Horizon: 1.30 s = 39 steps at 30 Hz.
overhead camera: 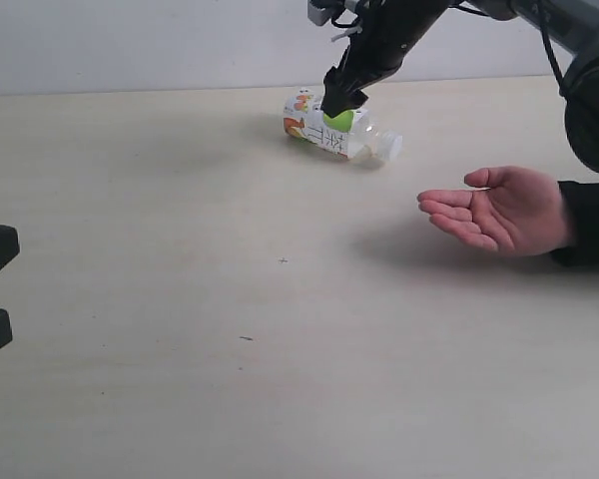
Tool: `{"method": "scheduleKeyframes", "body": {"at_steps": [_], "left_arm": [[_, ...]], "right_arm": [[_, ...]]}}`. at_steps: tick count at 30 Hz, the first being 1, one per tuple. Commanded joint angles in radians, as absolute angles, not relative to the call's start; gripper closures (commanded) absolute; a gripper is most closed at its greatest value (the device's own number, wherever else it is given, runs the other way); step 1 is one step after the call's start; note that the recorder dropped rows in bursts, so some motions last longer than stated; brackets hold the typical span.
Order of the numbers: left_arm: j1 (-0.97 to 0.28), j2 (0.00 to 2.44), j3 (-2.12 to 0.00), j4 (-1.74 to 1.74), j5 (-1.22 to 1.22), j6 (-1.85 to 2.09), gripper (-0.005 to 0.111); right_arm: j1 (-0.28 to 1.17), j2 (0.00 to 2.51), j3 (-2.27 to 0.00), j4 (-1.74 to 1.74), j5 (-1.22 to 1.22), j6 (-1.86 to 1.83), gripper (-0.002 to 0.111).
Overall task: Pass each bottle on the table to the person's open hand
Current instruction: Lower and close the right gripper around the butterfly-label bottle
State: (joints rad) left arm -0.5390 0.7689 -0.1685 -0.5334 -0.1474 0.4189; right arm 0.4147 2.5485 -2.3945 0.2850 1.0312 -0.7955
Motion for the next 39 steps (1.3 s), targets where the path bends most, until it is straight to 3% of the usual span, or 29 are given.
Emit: {"method": "scheduleKeyframes", "body": {"at_steps": [1, 30, 39], "left_arm": [[-0.538, 0.764, -0.164, -0.539, -0.150, 0.413, 0.107], [-0.538, 0.764, -0.164, -0.539, -0.150, 0.413, 0.107], [-0.538, 0.764, -0.164, -0.539, -0.150, 0.413, 0.107]], "right_arm": [[0.411, 2.570, -2.403, 0.305, 1.017, -0.810, 0.025], [0.411, 2.650, -2.403, 0.297, 0.952, -0.810, 0.025], [0.411, 2.650, -2.403, 0.297, 0.956, -0.804, 0.043]]}}
